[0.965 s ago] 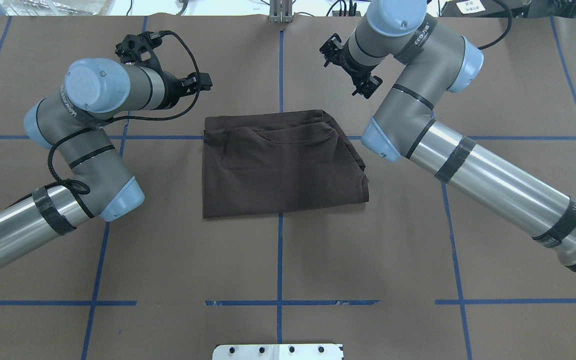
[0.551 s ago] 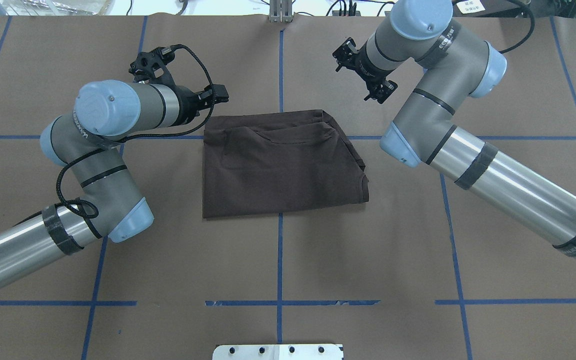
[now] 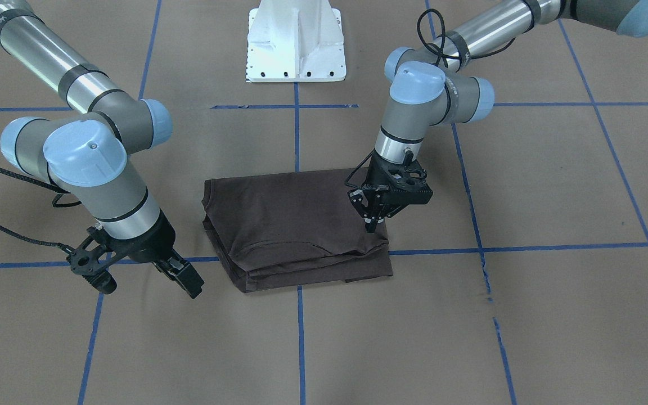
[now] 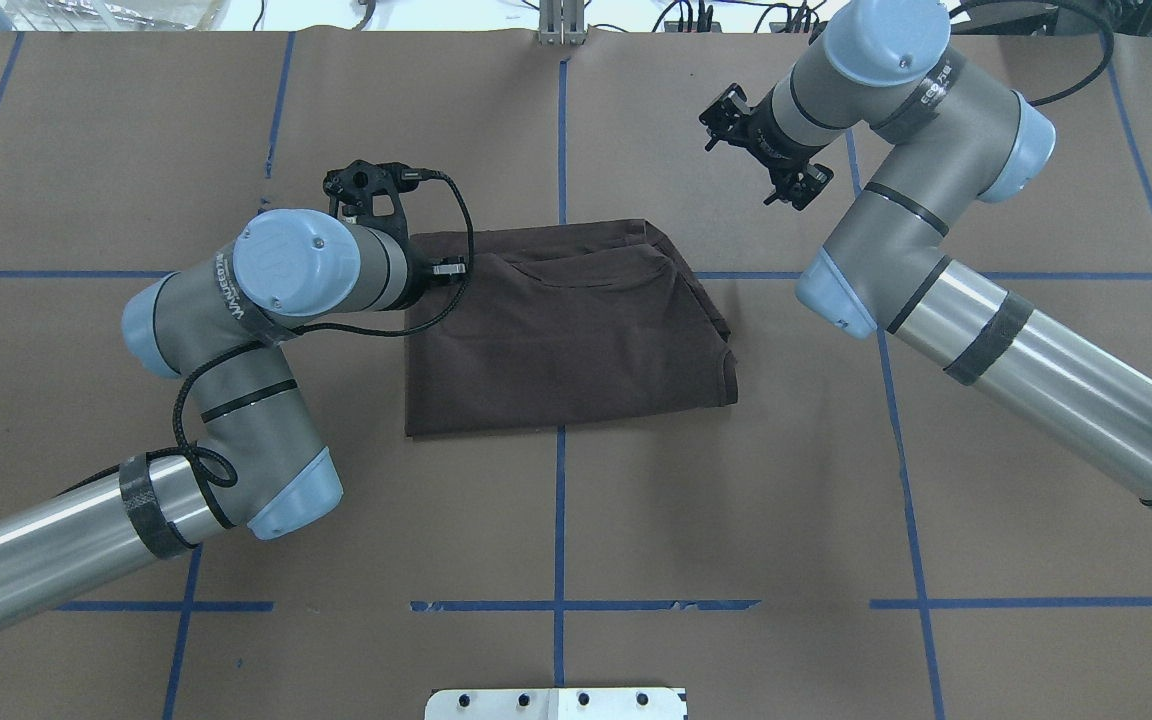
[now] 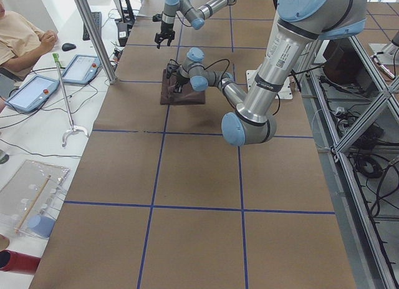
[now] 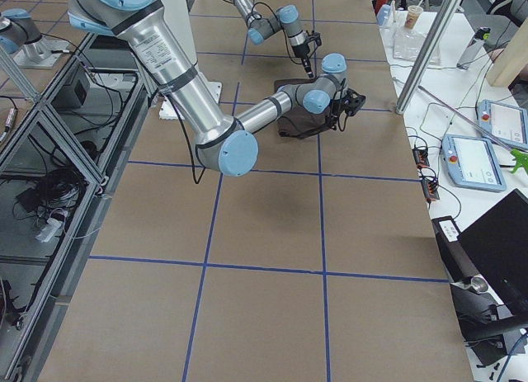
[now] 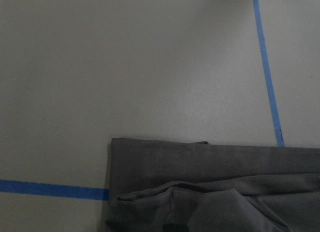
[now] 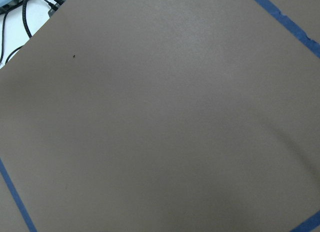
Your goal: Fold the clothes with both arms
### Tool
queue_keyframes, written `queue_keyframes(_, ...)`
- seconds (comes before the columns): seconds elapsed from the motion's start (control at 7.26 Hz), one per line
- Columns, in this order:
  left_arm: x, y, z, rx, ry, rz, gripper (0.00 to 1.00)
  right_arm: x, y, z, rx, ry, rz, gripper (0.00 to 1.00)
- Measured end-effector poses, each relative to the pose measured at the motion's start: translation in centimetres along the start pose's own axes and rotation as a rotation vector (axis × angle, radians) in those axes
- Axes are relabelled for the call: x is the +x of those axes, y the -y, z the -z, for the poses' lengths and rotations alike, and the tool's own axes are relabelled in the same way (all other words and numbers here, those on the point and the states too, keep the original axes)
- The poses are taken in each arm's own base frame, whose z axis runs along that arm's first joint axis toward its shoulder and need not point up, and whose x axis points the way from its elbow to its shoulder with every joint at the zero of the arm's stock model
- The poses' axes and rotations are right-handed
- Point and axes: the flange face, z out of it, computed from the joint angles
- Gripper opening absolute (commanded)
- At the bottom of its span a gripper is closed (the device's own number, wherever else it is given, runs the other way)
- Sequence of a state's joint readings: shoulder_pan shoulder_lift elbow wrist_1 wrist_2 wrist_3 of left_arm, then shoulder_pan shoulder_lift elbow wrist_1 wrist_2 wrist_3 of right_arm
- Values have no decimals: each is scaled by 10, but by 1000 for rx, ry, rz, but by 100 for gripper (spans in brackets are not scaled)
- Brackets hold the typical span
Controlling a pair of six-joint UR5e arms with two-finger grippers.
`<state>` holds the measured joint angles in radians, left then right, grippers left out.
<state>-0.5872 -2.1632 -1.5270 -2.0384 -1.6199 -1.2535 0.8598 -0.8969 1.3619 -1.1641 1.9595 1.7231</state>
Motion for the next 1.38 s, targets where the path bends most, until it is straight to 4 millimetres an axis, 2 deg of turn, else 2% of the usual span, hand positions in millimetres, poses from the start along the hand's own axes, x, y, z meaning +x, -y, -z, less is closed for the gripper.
queue_keyframes(0.28,-2,-10,-15,-19,30,-78,0,6,2,-2,-5,-5,1,100)
queue_keyframes(0.41,-10,-3,-21,-14,46,-100,0,8,2,-2,-5,-7,0,100)
queue_keyframes(0.69,-39,44,-43,37,76,-137,0,14,3,-5,-2,-14,1,100)
queue_keyframes(0.83,-49,66,-59,64,73,-143,0,18,3,-8,1,-18,1,100)
queue_keyframes(0.96,-58,93,-66,94,73,-153,0,20,3,-9,0,-18,2,100)
queue_keyframes(1.1,-71,125,-60,121,79,-176,0,21,4,-6,-4,-17,2,100)
queue_keyframes(1.24,-89,156,-48,125,75,-194,0,30,12,-3,-4,-21,11,100)
queue_keyframes(1.38,-121,182,-34,98,56,-223,21,50,34,3,-4,-33,52,100)
